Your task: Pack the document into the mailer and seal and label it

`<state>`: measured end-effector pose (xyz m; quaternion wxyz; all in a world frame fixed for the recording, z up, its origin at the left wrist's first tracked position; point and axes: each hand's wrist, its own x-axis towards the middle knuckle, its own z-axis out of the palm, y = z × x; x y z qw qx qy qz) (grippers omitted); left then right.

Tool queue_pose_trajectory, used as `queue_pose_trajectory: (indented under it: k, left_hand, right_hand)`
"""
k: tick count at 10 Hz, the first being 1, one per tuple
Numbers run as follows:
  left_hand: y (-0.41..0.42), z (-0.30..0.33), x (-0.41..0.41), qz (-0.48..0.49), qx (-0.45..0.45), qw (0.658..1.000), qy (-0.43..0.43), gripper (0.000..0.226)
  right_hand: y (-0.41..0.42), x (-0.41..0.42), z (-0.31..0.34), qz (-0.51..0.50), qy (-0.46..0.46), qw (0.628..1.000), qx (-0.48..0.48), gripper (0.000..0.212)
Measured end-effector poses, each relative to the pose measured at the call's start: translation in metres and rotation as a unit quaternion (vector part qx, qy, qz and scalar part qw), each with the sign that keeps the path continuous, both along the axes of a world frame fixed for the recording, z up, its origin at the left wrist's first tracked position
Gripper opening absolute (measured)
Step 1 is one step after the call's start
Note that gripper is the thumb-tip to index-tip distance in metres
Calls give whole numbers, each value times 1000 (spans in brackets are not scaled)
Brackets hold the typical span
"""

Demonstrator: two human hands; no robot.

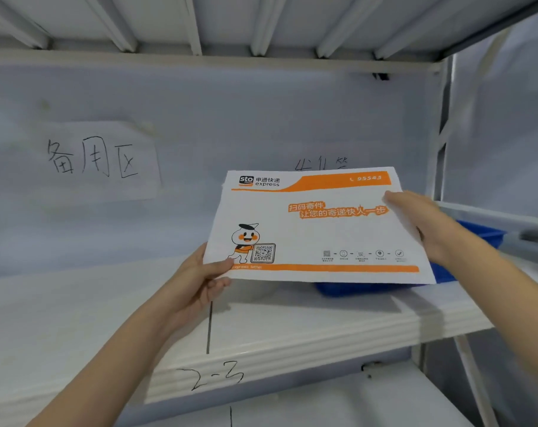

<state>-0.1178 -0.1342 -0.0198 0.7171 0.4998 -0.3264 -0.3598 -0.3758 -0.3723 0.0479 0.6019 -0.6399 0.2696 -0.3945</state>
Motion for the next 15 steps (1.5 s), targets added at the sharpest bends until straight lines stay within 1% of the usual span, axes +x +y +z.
queue_pose_trajectory:
  k: [1,2,3,4,5,6,7,8,9,10,11,12,13,15]
  left_hand:
    - [-32,8,-12,-3,-20,1000,3,30]
    - [-65,15,-25,4,-31,1000,-1,28]
    - [-92,18,-33,13,-6,997,-74,30]
    - [-115,15,-41,41,27,981,-187,32]
    - [-132,12,-52,77,36,967,-241,28]
    - [-144,6,-59,72,28,961,-265,24]
    - [-150,-2,-61,96,66,926,-359,25]
    - [-153,-5,-65,87,95,910,-393,50]
    - [-154,-5,-70,67,88,917,-384,46]
    - [-156,-8,-69,68,77,919,-381,36]
    - [-154,-10,-70,83,67,911,-398,54]
    - [-154,-13,-68,77,82,914,-389,72]
    - [-154,-15,-67,61,104,915,-384,71]
    - [-154,-13,-68,66,106,918,-376,68]
  right_hand:
    - [-25,-20,-14,-16,4,1000,0,25]
    - [-46,-36,-22,-43,37,998,-25,25]
    - [-59,-46,-21,-51,88,992,-69,28]
    - [-78,-49,-16,-124,120,978,-117,25]
    - [-101,-47,-11,-217,155,948,-172,22]
    - [-121,-44,-9,-260,186,926,-202,17]
    - [-140,-44,-8,-283,207,913,-210,29]
    - [-154,-45,-8,-294,206,912,-200,37]
    - [-164,-45,-11,-304,199,911,-195,40]
    - [-172,-42,-18,-304,208,909,-197,39]
    - [-177,-38,-23,-297,226,903,-212,36]
    - [-184,-38,-26,-297,251,891,-234,34]
    - [-191,-42,-30,-298,292,872,-256,33]
    - [-193,-37,-34,-302,374,833,-276,36]
